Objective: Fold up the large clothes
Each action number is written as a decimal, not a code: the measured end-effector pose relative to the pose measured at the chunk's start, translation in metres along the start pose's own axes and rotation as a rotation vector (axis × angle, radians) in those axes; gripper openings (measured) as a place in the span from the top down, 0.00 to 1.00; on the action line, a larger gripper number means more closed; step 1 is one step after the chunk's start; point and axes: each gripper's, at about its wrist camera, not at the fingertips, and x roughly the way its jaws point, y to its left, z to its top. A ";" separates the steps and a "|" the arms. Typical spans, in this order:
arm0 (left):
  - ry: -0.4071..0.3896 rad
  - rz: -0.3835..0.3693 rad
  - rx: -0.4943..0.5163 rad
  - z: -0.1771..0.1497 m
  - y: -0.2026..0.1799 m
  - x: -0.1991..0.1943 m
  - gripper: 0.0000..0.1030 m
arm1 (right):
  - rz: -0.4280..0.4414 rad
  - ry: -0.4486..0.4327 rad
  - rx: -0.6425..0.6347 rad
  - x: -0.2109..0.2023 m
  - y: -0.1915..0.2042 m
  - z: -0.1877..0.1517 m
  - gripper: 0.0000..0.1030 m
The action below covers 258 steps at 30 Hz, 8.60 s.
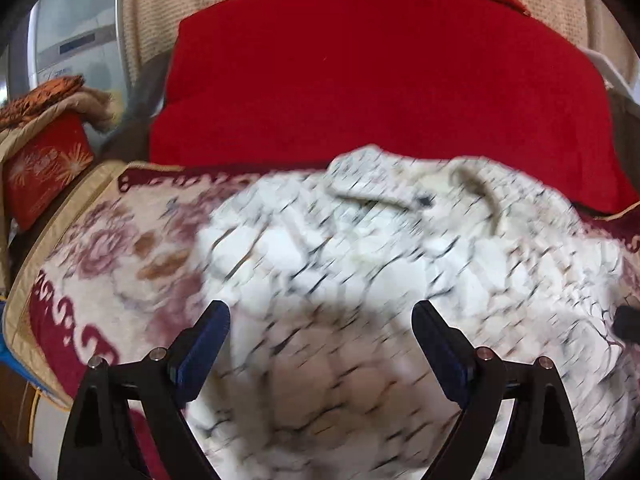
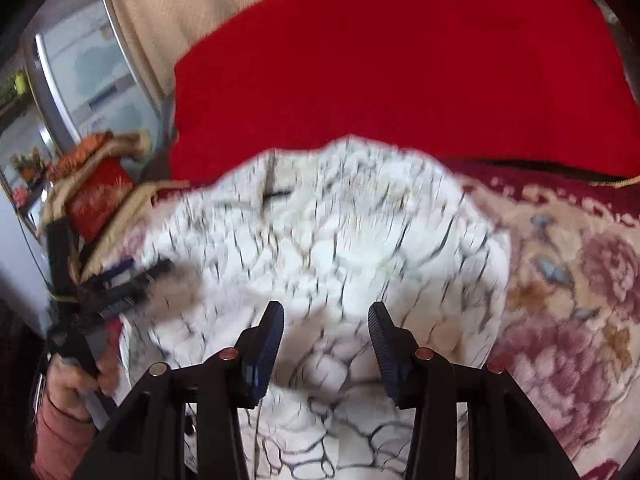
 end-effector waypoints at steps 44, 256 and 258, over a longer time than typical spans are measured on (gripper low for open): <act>0.152 -0.132 -0.082 -0.145 0.089 -0.049 0.10 | 0.030 0.389 0.008 -0.016 -0.018 -0.212 0.25; 0.129 -0.235 -0.144 0.109 -0.021 0.111 0.15 | 0.382 -0.056 0.589 0.108 -0.123 0.065 0.36; 0.127 -0.239 -0.130 0.111 -0.026 0.111 0.15 | 0.363 -0.028 0.600 0.118 -0.122 0.063 0.35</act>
